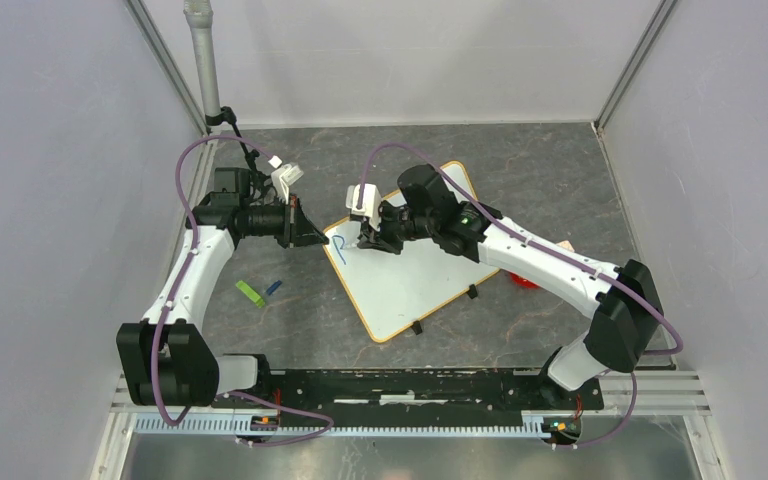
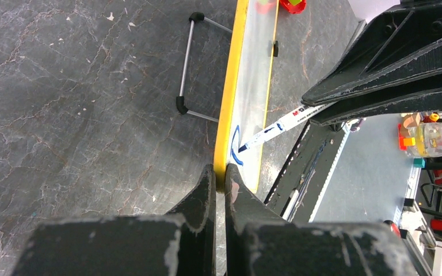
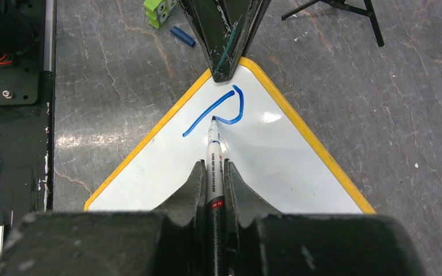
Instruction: Write a sentence on the whiteboard
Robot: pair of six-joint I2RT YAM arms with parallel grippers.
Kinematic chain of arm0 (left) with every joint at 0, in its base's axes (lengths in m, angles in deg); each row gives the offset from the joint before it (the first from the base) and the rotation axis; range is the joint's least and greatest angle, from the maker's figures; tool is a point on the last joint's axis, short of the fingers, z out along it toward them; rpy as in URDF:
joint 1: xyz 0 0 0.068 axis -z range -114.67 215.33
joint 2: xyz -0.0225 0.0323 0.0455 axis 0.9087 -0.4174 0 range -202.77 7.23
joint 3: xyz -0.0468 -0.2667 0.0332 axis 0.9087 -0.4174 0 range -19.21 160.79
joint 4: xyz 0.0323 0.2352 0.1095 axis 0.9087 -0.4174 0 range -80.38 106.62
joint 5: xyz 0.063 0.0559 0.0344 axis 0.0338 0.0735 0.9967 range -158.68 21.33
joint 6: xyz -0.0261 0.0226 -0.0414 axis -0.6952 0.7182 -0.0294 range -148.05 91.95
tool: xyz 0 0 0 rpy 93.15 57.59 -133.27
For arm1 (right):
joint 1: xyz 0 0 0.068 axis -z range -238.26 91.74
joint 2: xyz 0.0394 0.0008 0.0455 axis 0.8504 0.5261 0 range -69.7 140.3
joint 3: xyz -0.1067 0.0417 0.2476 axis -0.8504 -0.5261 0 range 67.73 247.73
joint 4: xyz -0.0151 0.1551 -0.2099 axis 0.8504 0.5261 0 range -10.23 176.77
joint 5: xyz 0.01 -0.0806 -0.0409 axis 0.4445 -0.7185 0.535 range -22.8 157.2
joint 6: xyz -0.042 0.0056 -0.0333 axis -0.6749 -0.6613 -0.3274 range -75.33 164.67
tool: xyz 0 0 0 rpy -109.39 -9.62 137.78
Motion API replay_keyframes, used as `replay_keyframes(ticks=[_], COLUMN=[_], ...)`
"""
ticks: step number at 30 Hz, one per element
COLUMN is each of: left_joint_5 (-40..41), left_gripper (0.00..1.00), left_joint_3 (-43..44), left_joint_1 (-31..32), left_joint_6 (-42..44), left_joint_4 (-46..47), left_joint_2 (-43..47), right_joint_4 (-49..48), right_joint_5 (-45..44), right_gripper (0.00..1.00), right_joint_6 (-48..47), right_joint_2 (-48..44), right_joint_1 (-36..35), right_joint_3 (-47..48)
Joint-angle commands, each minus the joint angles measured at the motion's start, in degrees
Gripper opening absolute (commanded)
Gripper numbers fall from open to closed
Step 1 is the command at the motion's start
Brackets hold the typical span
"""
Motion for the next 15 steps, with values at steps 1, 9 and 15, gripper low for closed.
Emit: replay_keyframes(ticks=[1, 9, 15], left_joint_5=[-0.1, 0.0, 0.0], left_gripper=[0.02, 0.02, 0.02], left_joint_3=[-0.4, -0.3, -0.3], left_joint_1=[0.2, 0.2, 0.2], left_joint_6=[0.6, 0.6, 0.6], left_joint_4=[1.3, 1.3, 1.3], left_joint_2=[1.3, 1.2, 1.2], right_joint_4=[-0.6, -0.8, -0.6], right_joint_5=[-1.2, 0.4, 0.4], right_gripper=[0.0, 0.0, 0.0], right_joint_6=[-0.3, -0.4, -0.4], right_joint_2=[0.4, 0.9, 1.7], right_joint_1=[-0.2, -0.4, -0.6], right_joint_3=[0.3, 0.1, 0.3])
